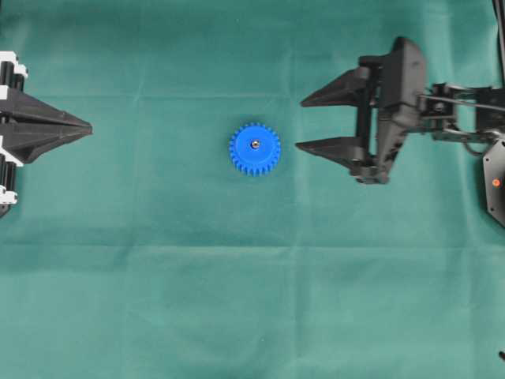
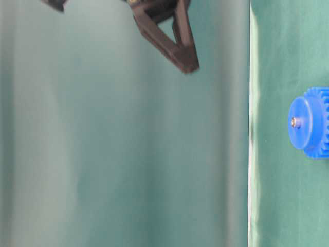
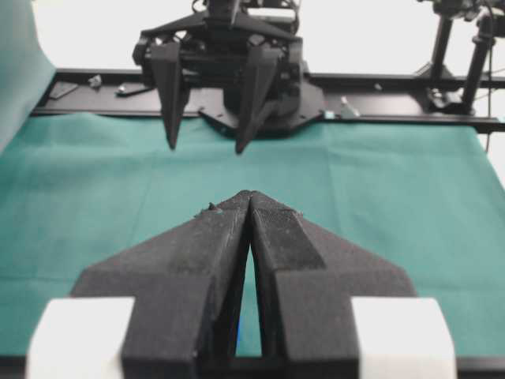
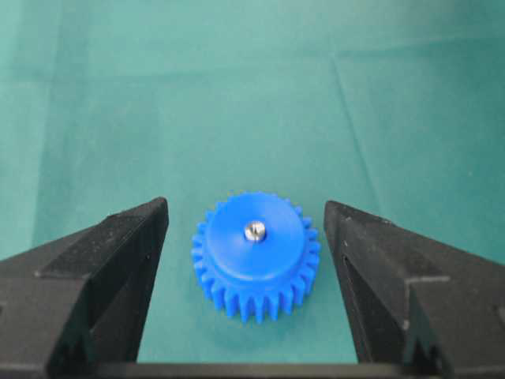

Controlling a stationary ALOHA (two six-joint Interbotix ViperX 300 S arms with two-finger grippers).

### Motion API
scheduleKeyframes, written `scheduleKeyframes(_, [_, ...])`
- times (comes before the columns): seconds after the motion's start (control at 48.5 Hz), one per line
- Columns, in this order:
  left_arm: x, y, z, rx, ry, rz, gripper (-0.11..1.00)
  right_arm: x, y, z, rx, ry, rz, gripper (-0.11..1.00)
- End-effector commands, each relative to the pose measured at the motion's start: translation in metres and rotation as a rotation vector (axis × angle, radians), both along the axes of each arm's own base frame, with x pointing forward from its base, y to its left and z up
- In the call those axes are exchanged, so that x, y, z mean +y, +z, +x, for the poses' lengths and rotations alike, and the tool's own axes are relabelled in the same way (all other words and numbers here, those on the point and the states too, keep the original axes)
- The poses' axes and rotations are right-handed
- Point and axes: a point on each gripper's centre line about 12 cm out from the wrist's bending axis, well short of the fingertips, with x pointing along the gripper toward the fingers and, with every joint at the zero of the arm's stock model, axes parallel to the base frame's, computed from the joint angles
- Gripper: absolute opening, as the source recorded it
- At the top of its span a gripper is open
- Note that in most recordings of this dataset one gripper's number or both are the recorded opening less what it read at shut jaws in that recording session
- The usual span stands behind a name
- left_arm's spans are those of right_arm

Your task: Insert the shaft placed at a random location into the center hole of the medium gear at another random location.

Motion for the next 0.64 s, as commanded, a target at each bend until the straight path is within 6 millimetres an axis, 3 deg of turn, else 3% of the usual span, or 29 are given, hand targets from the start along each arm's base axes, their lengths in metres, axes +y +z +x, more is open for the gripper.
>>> scheduleKeyframes(0.0, [0.000,0.009,0.002,-0.023,0.001,0.001,0.00,0.002,0.012,-0.010,-0.039,-0.003,0.007,0.81])
scheduleKeyframes(0.227, [0.000,0.009,0.002,-0.023,0.001,0.001,0.00,0.004,0.015,-0.028,-0.032,-0.002,0.010,0.81])
scheduleKeyframes(0.619, [0.000,0.010,0.001,-0.026,0.001,0.001,0.00,0.004,0.013,-0.028,-0.023,-0.002,0.011,0.81])
